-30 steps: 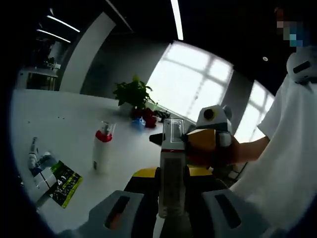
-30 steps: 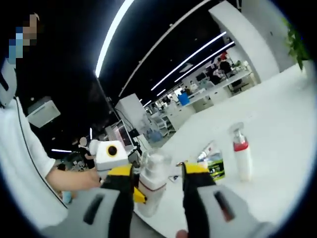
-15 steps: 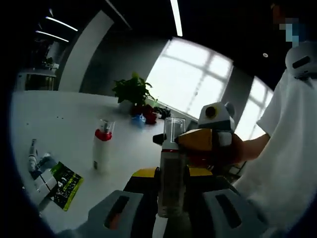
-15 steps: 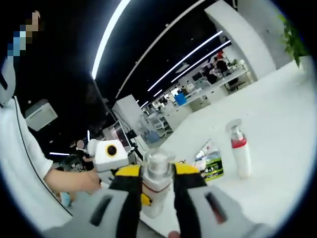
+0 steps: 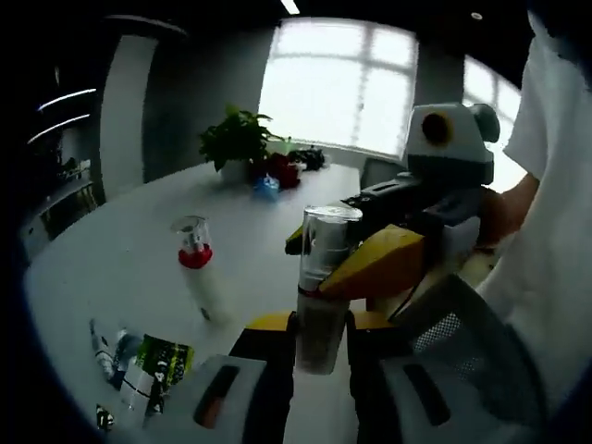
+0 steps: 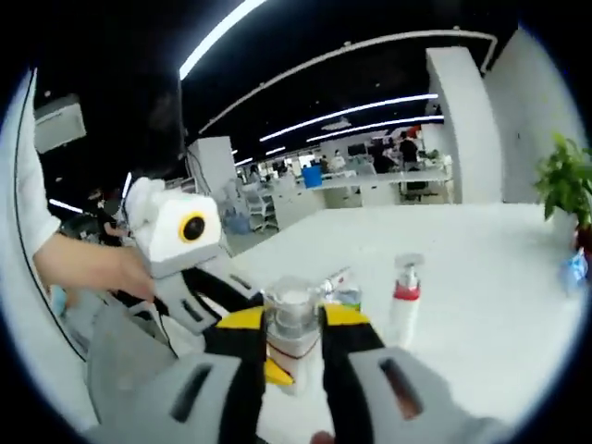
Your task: Arrange the skincare products in the storage area until every visible bottle or jar stands upright without overlapping.
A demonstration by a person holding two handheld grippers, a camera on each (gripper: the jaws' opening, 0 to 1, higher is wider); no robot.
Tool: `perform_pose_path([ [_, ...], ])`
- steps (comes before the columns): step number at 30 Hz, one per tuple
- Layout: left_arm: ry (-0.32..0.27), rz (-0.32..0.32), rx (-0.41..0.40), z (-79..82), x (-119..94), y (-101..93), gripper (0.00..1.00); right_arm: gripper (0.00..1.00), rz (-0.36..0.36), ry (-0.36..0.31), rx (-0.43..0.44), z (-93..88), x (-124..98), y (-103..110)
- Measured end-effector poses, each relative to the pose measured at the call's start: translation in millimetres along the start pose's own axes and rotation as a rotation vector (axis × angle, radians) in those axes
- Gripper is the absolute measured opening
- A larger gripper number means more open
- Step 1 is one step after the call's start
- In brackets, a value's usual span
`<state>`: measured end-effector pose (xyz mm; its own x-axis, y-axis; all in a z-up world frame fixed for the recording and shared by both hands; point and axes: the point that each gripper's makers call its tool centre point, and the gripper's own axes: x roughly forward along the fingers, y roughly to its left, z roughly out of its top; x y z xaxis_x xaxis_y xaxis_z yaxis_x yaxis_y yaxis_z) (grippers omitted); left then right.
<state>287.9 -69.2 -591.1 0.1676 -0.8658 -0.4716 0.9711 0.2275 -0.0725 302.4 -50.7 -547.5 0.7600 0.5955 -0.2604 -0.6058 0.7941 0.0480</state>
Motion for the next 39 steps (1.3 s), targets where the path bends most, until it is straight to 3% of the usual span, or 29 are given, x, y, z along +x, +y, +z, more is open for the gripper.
perform_pose_path([
  [4, 0.05, 0.058, 0.08, -2.9, 8.9, 7.6, 0.18, 0.22, -0.072, 0.013, -0.036, -3.3, 1.1, -9.8],
  [11, 0.072, 0.058, 0.044, -13.8, 27.0, 12.9, 0.18, 0.22, -0.133, 0.067, -0.064, -19.2, 6.3, -20.4],
  [29, 0.127, 0.066, -0.009, -52.8, 72.7, 37.7, 0.17, 0.21, -0.165, 0.196, -0.022, -72.3, 28.9, -57.2],
  [39, 0.15, 0.069, -0.005, -67.2, 85.7, 52.6, 0.17, 0.21, -0.17, 0.232, -0.016, -89.6, 41.1, -68.9],
])
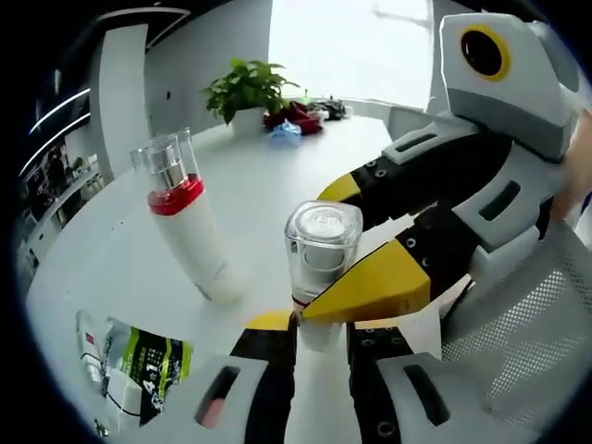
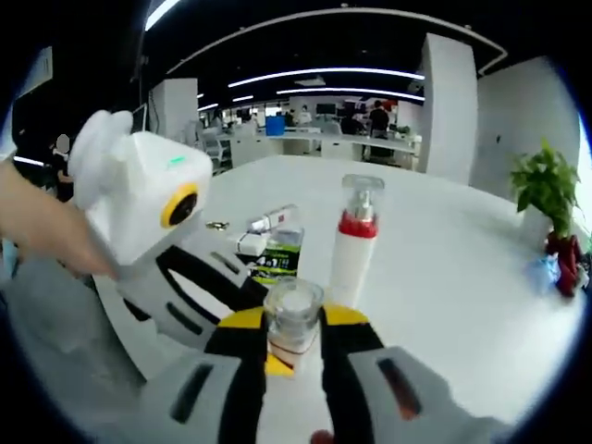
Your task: Arrange the skincare products in the storage area until every visible bottle or jar stands upright without overlapping.
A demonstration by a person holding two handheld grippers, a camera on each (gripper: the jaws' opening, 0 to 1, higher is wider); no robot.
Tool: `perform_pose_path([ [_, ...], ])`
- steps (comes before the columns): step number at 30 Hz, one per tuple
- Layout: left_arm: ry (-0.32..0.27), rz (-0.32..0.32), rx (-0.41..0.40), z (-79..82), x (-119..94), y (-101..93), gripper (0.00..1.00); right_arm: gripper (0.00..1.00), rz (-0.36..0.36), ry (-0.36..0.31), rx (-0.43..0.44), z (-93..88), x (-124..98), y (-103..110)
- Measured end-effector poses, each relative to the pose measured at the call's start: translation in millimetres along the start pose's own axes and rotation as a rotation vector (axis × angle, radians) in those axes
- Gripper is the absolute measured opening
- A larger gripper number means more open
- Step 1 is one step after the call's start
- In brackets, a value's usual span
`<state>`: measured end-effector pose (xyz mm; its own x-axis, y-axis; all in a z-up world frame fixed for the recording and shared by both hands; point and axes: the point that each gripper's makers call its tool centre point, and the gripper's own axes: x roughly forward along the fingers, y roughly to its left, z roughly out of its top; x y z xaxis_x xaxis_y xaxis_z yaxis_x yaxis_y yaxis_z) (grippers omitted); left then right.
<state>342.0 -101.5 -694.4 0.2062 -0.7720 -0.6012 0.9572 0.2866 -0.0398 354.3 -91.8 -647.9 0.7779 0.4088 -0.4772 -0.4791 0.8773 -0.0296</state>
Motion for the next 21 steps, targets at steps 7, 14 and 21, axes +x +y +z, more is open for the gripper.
perform_pose_path([
  [7, -0.017, -0.009, 0.0, 0.9, 8.8, 7.3, 0.17, 0.21, -0.027, -0.001, 0.006, -1.7, 7.0, -6.7],
  [14, -0.038, -0.02, 0.023, 6.7, 11.8, 15.0, 0.17, 0.21, -0.054, -0.03, 0.039, 2.7, 14.4, -16.2],
  [21, -0.058, -0.038, 0.038, 11.9, 15.9, 27.6, 0.17, 0.21, -0.075, -0.044, 0.065, 6.7, 23.9, -25.6],
])
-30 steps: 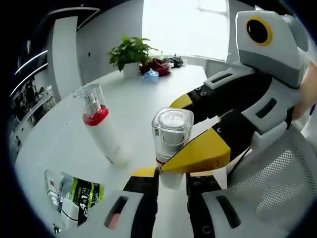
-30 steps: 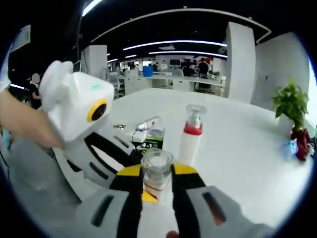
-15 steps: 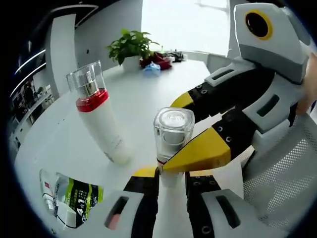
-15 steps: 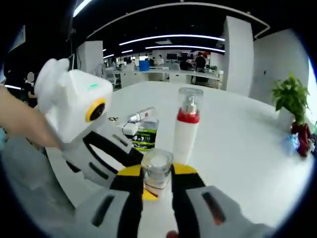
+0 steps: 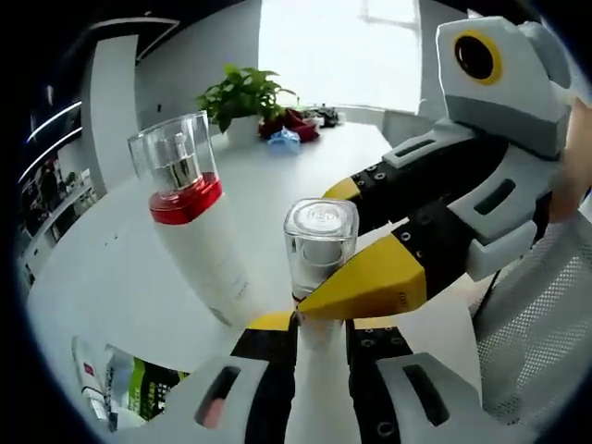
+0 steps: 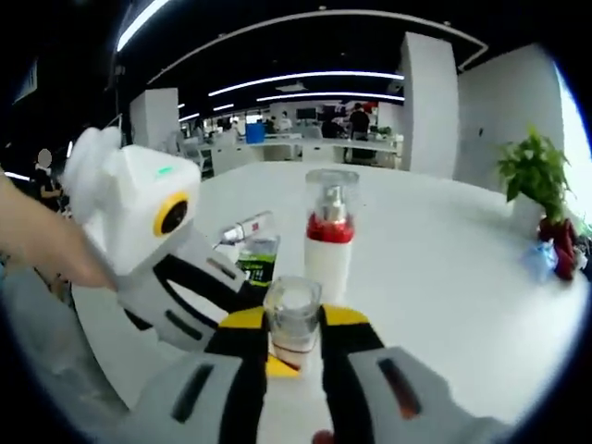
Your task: Arrange the skincare products in the storage area until every visible bottle or jar stands upright without overlapping.
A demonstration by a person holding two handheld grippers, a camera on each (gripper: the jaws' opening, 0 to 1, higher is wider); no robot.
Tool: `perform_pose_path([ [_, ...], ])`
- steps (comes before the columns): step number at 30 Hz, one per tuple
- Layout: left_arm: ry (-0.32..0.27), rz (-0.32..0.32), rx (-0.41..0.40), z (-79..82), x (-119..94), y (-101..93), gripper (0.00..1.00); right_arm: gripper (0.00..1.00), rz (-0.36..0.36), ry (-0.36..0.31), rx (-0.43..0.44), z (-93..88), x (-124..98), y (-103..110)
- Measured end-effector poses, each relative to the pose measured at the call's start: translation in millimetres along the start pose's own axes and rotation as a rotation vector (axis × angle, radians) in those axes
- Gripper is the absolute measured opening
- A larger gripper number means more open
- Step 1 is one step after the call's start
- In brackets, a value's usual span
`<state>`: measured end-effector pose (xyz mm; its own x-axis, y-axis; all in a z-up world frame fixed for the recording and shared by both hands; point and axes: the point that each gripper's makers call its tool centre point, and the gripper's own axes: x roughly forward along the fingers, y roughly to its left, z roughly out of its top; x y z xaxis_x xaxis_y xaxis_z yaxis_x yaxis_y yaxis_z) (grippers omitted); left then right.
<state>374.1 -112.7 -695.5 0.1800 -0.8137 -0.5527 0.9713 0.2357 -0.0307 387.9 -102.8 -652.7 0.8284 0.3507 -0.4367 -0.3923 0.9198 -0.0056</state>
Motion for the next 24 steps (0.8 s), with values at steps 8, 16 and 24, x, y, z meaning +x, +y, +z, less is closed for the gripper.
perform_pose_path([
  [8, -0.001, -0.019, 0.01, 3.0, 0.0, 6.8, 0.17, 0.23, -0.006, -0.003, 0.018, 2.6, 9.0, -4.1],
  [16, 0.001, -0.018, 0.011, 5.9, 4.9, 14.4, 0.17, 0.23, -0.015, 0.004, 0.01, 2.1, 14.6, -9.9],
  [24, -0.004, -0.015, 0.004, 6.6, 7.4, 18.9, 0.17, 0.24, -0.013, 0.01, 0.018, -0.7, 17.4, -12.7],
])
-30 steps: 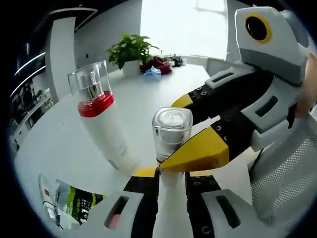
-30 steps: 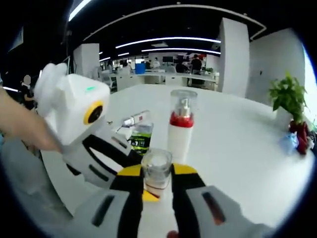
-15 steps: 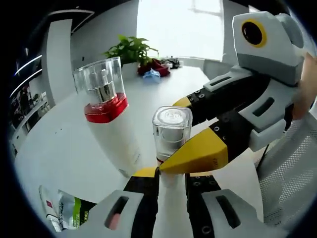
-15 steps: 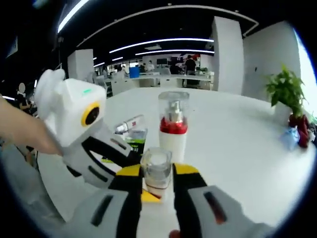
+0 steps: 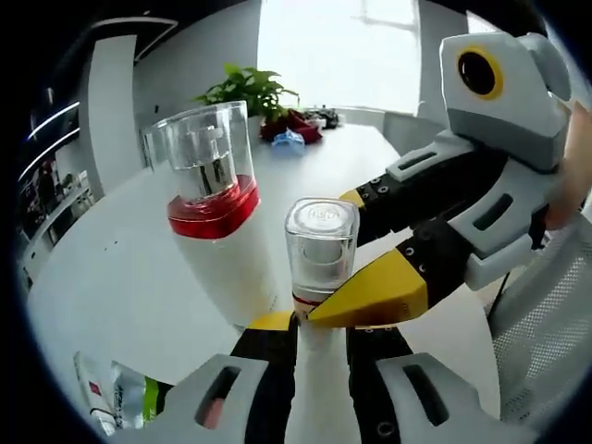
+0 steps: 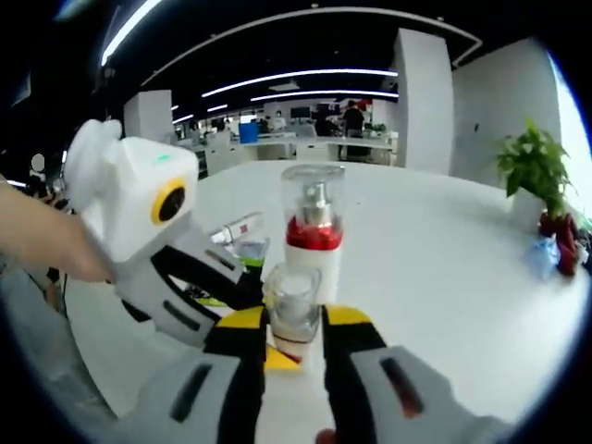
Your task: Arrange the skincare products in the storage area until every visible bottle or jar stands upright without overlapping.
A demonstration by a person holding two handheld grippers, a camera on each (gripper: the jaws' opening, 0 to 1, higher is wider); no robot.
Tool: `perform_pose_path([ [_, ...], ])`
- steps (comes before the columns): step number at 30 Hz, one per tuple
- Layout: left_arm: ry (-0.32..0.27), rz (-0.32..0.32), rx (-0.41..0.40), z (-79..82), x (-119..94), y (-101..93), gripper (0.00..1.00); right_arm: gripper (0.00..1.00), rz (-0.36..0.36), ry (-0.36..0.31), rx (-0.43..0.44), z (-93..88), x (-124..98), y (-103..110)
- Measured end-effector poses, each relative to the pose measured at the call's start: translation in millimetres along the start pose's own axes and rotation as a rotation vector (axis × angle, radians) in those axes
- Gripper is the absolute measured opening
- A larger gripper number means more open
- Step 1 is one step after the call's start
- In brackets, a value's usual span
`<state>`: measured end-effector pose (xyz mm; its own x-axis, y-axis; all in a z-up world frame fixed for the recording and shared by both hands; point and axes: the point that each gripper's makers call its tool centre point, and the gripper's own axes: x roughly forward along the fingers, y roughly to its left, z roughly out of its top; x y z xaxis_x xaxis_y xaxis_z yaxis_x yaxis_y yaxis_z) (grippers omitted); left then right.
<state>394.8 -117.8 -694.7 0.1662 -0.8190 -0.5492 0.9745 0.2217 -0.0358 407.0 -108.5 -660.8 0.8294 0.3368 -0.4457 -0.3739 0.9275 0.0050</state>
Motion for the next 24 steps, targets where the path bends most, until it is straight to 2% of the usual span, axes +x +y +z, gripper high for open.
perform_pose_path([
  [14, 0.039, 0.004, -0.015, -11.7, 1.3, 1.3, 0.19, 0.27, 0.006, 0.016, 0.016, -5.4, 1.6, -0.2],
  [24, 0.051, -0.001, -0.011, -14.8, -1.0, 0.7, 0.18, 0.26, 0.002, 0.046, 0.118, -20.6, -1.5, 2.0],
])
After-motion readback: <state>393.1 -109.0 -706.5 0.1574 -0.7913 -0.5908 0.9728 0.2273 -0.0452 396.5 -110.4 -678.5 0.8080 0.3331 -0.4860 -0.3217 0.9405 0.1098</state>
